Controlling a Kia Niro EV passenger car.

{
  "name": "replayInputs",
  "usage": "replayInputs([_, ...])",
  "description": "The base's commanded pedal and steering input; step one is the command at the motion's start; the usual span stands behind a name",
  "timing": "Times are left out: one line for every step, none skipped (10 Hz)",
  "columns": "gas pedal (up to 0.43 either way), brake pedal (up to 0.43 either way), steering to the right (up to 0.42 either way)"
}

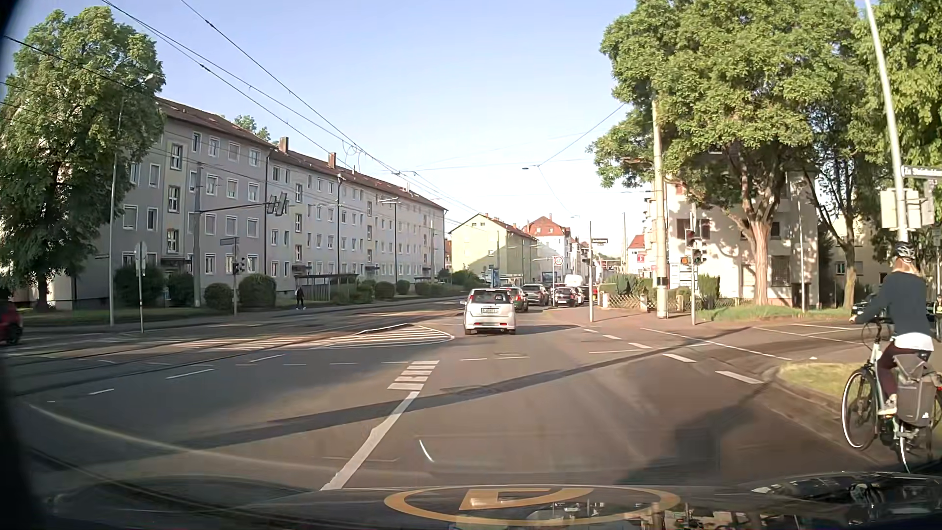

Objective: Follow the waypoints while adhering to traffic rules and regulations

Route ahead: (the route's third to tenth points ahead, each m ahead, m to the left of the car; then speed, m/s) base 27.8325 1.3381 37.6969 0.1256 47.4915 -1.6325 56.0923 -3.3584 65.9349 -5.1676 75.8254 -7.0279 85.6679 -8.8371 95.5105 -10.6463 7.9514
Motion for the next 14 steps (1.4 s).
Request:
replayInputs([0.378,0.0,-0.043])
replayInputs([0.37,0.0,-0.043])
replayInputs([0.311,0.0,-0.039])
replayInputs([0.26,0.0,-0.035])
replayInputs([0.22,0.0,-0.03])
replayInputs([0.197,0.0,-0.024])
replayInputs([0.177,0.0,-0.014])
replayInputs([0.087,0.0,-0.007])
replayInputs([0.079,0.0,-0.006])
replayInputs([0.079,0.0,-0.004])
replayInputs([0.079,0.0,0.002])
replayInputs([0.067,0.0,0.008])
replayInputs([0.059,0.0,0.01])
replayInputs([0.059,0.0,0.01])
